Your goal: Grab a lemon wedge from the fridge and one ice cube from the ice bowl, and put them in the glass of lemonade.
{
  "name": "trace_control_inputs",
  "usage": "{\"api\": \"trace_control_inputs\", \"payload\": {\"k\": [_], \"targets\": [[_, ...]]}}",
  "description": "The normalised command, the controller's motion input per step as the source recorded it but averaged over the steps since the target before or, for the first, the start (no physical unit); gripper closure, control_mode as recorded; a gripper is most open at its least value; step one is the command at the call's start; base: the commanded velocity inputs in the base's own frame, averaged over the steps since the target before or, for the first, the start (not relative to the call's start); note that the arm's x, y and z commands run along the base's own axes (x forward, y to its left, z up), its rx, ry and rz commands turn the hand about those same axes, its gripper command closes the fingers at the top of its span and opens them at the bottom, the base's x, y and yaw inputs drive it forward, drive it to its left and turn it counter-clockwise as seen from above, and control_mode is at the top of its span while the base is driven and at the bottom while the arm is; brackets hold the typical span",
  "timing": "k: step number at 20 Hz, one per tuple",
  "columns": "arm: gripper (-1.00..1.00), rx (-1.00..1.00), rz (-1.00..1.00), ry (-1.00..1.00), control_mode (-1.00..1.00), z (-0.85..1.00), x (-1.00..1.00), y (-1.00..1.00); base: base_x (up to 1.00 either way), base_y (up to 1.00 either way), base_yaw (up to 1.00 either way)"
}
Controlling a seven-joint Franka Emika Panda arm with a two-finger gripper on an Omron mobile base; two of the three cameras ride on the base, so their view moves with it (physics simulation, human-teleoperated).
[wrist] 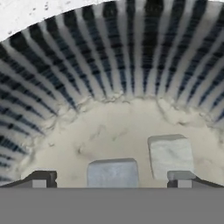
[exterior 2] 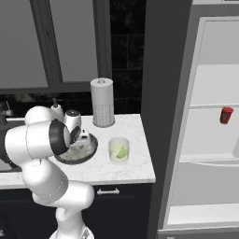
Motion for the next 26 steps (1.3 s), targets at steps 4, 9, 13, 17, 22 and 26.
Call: {"api": "trace_control_inputs", "payload": {"k": [4,9,13,17,22,26], "targets": [[-1.00,0.00,0.05,-0.01,-1.00,0.00,-0.06,0.10,0.00,0.00,0.00],[-1.00,0.00,0.07,0.00,-1.00,0.00,-0.04,0.00,0.00,0.00,0.00],[-1.00,0.00,0.04,0.00,-1.00,0.00,0.00,0.00,0.00,0.00,0.00],[-1.00,0.00,0.00,0.00,-1.00,0.00,0.00,0.00,0.00,0.00,0.00],[-1.00,0.00,0.00,0.00,-1.00,0.03,0.10,0.00,0.00,0.00,0.00],[-1.00,0.02,0.00,0.00,-1.00,0.17,0.03,0.00,0.00,0.00,0.00]]}}
